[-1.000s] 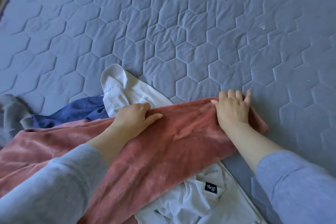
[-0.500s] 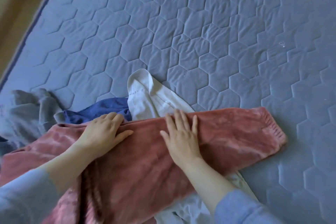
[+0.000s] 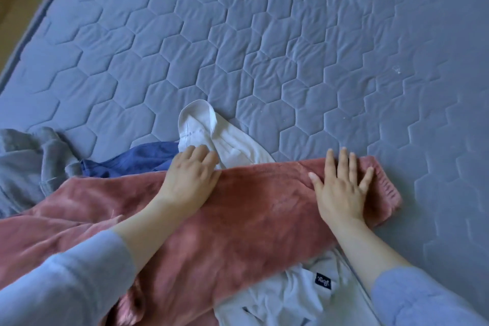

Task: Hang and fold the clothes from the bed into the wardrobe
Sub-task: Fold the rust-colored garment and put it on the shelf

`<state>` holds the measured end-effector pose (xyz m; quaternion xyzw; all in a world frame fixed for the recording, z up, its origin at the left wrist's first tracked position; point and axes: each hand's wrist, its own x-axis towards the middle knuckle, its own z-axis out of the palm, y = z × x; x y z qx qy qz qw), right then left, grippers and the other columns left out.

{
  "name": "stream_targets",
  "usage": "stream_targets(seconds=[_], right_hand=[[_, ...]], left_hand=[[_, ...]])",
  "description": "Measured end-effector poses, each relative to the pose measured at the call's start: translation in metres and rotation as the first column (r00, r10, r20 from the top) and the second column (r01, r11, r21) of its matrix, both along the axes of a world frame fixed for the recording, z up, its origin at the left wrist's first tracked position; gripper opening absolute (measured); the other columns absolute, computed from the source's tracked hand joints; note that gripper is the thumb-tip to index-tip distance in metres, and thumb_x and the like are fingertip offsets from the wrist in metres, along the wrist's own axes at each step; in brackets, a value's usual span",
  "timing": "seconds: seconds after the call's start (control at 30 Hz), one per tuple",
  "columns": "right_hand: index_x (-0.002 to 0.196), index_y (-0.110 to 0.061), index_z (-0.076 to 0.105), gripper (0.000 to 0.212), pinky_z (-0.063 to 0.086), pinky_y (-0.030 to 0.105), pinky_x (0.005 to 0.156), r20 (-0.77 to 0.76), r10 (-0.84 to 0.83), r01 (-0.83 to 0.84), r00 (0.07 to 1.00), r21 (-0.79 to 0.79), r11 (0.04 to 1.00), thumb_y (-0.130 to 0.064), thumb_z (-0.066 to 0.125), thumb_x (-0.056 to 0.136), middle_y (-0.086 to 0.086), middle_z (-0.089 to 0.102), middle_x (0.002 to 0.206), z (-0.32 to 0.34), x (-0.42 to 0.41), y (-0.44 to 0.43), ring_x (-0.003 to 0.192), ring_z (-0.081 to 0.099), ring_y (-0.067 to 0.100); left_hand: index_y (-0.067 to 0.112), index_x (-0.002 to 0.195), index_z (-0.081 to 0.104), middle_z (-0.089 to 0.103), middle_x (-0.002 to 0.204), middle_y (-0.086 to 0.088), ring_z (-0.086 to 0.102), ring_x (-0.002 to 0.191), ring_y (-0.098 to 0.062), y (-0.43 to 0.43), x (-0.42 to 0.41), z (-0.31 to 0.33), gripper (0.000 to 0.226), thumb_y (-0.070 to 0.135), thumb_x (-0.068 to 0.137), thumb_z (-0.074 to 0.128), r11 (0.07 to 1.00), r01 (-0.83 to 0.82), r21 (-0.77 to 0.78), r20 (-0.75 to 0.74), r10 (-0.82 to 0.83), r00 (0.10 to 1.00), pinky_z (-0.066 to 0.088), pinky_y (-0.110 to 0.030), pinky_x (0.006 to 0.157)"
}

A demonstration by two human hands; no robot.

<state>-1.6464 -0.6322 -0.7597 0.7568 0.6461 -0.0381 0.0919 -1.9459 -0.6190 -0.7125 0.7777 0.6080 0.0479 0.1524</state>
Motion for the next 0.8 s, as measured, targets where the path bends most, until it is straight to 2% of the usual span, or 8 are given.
stream_targets(seconds=[0.17,0.27,0.4,0.53,0.6,0.67,0.73,0.8], right_hand=[[0.156,-0.018,0.015,0.079,0.010,0.066,0.113,0.056,-0.060,0.064,0.997,-0.089,0.994,-0.048,0.052,0.093,0.014,0.012,0.163,0.007,0.066,-0.021,0.149,0.013,0.034],[0.156,-0.020,0.005,0.081,0.024,0.058,0.112,0.025,-0.221,0.223,0.975,-0.139,0.965,-0.053,0.044,0.094,0.015,0.007,0.163,0.001,0.084,-0.023,0.146,0.020,0.038],[0.147,-0.008,0.032,0.076,0.041,0.047,0.098,-0.232,-0.366,0.357,0.901,-0.082,0.931,-0.050,0.059,0.090,0.022,0.046,0.139,-0.007,0.097,-0.014,0.123,0.048,0.040],[0.099,-0.007,0.061,0.053,0.048,0.040,0.078,-0.452,-0.404,0.388,0.795,-0.131,0.912,-0.055,0.071,0.079,0.015,0.066,0.102,-0.003,0.125,-0.002,0.098,0.062,0.036],[0.081,-0.011,0.059,0.048,0.043,0.034,0.064,-0.542,-0.449,0.417,0.710,-0.191,0.889,-0.056,0.075,0.073,0.006,0.066,0.083,0.004,0.134,0.000,0.082,0.063,0.031],[0.077,-0.013,0.057,0.048,0.037,0.031,0.057,-0.588,-0.444,0.426,0.676,-0.179,0.887,-0.055,0.078,0.070,0.001,0.063,0.074,0.012,0.135,-0.001,0.071,0.061,0.024],[0.077,-0.013,0.056,0.043,0.039,0.030,0.055,-0.638,-0.423,0.428,0.644,-0.159,0.890,-0.049,0.080,0.069,-0.002,0.063,0.072,0.021,0.132,-0.005,0.067,0.059,0.017],[0.076,-0.017,0.057,0.031,0.039,0.015,0.051,-0.730,-0.392,0.408,0.559,-0.169,0.897,-0.036,0.081,0.070,-0.008,0.064,0.070,0.034,0.131,-0.012,0.061,0.058,0.002]], left_hand=[[0.008,0.102,0.065,0.061,0.102,-0.008,0.056,0.090,-0.029,-0.009,0.083,0.000,0.021,0.024,0.094,0.054,0.947,0.320,0.017,0.152,-0.319,0.935,0.048,-0.041,0.081],[0.015,0.132,0.056,0.050,0.137,-0.008,0.049,0.120,-0.029,-0.024,0.130,-0.019,0.042,0.036,0.096,0.048,0.888,0.449,-0.102,0.117,-0.437,0.892,0.041,-0.042,0.102],[0.034,0.154,0.003,-0.009,0.163,-0.003,-0.006,0.149,-0.029,-0.041,0.163,-0.049,0.077,0.063,0.091,0.037,0.869,0.392,-0.301,-0.090,-0.435,0.896,0.001,-0.048,0.120],[0.050,0.149,-0.007,-0.032,0.157,-0.006,-0.026,0.143,-0.039,-0.041,0.177,-0.057,0.088,0.072,0.082,0.046,0.806,0.406,-0.431,-0.163,-0.512,0.843,-0.011,-0.062,0.114],[0.051,0.149,0.003,-0.028,0.158,-0.005,-0.022,0.144,-0.040,-0.037,0.183,-0.051,0.085,0.070,0.081,0.051,0.793,0.394,-0.465,-0.158,-0.512,0.844,-0.008,-0.063,0.114],[0.047,0.146,0.029,-0.001,0.162,-0.004,0.001,0.146,-0.037,-0.030,0.189,-0.039,0.071,0.065,0.082,0.054,0.844,0.341,-0.415,-0.119,-0.422,0.899,0.006,-0.057,0.117],[0.033,0.129,0.058,0.040,0.144,-0.002,0.037,0.130,-0.028,-0.021,0.196,-0.026,0.047,0.053,0.086,0.059,0.928,0.229,-0.293,0.031,-0.231,0.973,0.031,-0.042,0.110],[0.020,0.106,0.069,0.058,0.115,0.000,0.057,0.102,-0.020,-0.013,0.203,-0.010,0.025,0.035,0.087,0.065,0.962,0.052,-0.269,0.276,0.025,0.961,0.046,-0.034,0.090]])
